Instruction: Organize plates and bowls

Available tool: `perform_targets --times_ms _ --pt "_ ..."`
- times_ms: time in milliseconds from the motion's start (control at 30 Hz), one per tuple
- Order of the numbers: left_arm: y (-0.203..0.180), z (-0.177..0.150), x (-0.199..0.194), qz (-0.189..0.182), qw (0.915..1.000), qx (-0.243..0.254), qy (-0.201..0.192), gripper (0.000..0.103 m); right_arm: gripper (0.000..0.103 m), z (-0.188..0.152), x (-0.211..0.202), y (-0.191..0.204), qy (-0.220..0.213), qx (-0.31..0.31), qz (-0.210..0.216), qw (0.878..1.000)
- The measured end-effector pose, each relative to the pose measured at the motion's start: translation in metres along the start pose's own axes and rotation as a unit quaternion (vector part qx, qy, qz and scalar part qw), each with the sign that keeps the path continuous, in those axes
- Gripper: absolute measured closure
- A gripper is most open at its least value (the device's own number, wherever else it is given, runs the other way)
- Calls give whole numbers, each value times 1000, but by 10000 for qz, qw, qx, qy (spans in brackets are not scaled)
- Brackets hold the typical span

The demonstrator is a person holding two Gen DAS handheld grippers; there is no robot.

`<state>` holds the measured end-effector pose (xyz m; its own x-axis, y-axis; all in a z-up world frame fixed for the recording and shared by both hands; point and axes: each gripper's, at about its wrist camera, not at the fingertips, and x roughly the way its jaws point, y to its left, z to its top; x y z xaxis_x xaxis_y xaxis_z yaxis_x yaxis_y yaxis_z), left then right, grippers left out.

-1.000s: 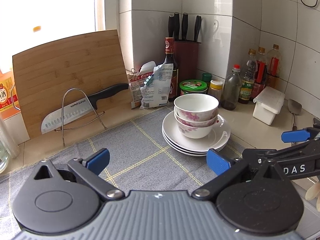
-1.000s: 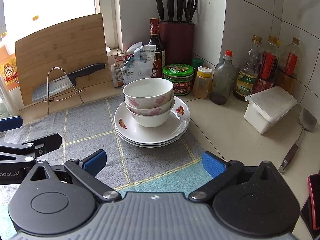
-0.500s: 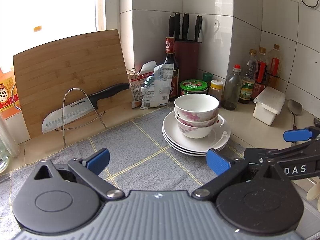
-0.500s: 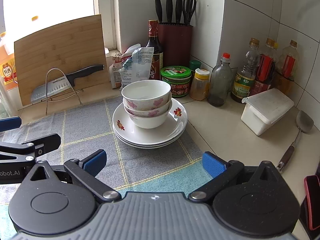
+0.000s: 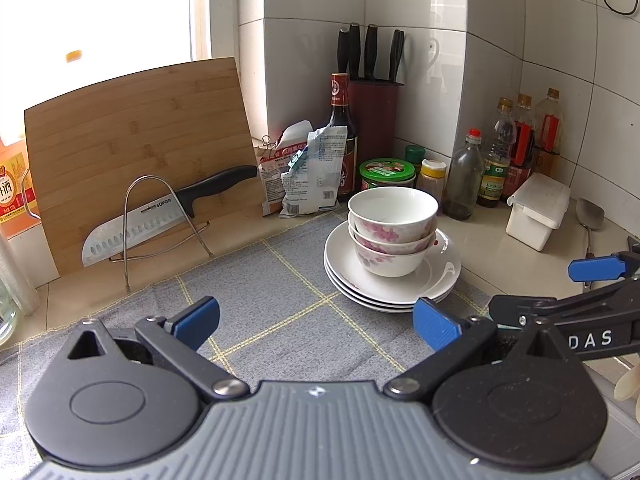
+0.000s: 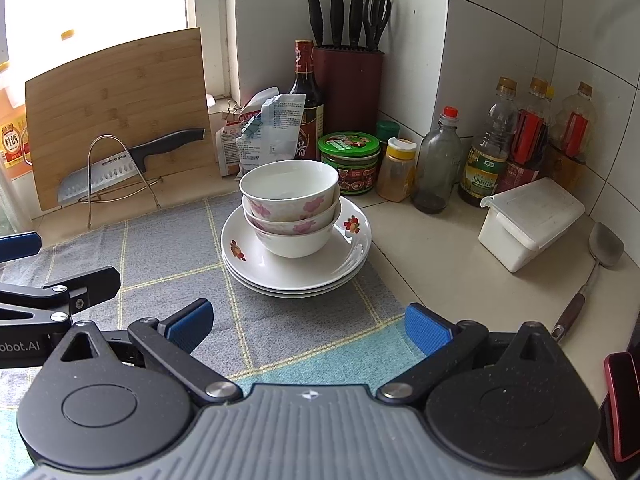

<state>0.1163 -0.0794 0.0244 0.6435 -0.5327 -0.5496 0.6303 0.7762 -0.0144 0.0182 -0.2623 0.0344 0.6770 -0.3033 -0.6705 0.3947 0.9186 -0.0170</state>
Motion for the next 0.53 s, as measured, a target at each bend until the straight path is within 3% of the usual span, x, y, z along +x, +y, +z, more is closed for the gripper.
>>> perform_targets --times_ms 533 --pt "-1 3 3 -12 10000 4 1 1 0 4 1 -2 -12 -61 -65 10000"
